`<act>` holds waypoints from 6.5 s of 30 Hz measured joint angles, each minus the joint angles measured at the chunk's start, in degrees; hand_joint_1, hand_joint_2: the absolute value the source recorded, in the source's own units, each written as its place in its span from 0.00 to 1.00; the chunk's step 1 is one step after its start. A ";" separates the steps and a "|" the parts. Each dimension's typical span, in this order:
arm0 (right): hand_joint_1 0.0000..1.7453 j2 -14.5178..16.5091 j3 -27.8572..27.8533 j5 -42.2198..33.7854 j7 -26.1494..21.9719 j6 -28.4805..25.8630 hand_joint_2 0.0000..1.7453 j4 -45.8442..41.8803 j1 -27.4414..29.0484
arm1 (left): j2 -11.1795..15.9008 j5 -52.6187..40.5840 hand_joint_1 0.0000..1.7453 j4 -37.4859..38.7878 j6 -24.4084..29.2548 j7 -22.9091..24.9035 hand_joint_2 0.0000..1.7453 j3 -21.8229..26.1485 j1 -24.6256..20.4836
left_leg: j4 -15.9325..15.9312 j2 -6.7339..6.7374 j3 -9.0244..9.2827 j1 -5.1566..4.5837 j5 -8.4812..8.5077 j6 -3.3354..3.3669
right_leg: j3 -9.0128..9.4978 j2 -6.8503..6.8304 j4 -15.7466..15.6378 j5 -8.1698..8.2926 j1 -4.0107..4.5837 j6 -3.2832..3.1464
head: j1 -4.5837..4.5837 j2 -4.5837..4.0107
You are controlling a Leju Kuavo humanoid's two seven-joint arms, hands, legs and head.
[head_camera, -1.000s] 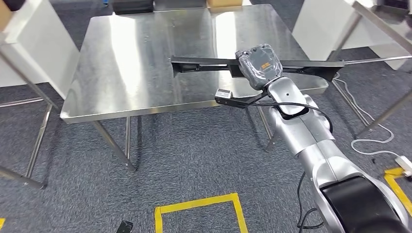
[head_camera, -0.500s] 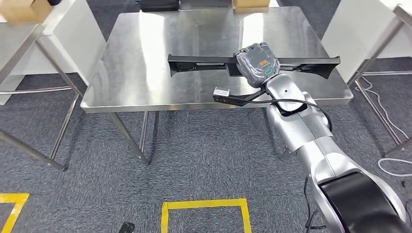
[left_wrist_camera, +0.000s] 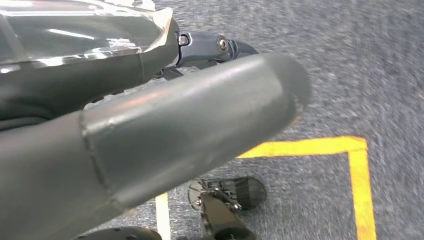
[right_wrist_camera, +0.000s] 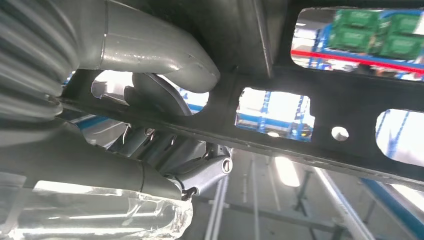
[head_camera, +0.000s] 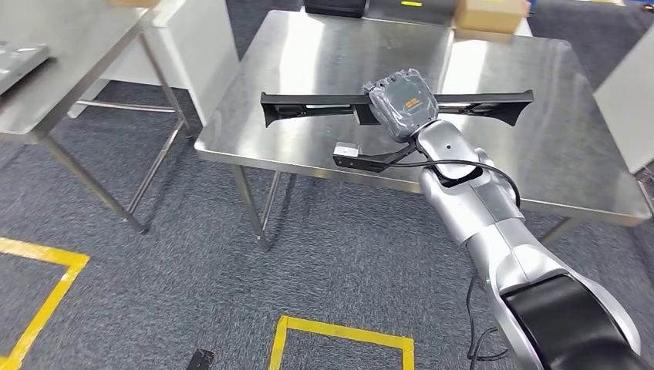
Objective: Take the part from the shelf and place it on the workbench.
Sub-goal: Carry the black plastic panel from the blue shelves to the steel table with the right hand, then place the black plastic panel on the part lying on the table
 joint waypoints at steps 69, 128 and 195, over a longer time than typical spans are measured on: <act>1.00 -1.26 0.76 2.56 4.90 -1.03 1.00 1.97 -1.01 | -0.15 -2.13 0.00 -0.02 0.22 -4.35 0.00 0.81 0.36 | 1.42 2.99 4.77 -0.43 -6.72 -1.81 | 2.88 0.08 -13.75 8.55 -0.51 -0.92 | -0.07 0.00; 1.00 -6.07 -5.14 3.10 3.97 -4.04 1.00 14.11 -4.45 | -0.34 -3.34 0.00 -0.04 -0.29 -5.25 0.00 2.67 0.40 | 0.91 3.49 1.24 -1.00 -2.78 -0.88 | 4.34 2.52 -14.31 7.77 0.06 -0.90 | 0.51 0.00; 0.00 -6.40 -6.42 6.82 3.74 -4.88 0.00 16.28 -4.32 | -1.08 -6.27 0.00 -0.11 3.42 -10.00 0.00 3.97 0.92 | 0.89 4.35 1.31 -0.33 -2.70 -0.34 | 4.61 0.55 -12.51 5.70 -1.16 0.54 | 0.16 0.00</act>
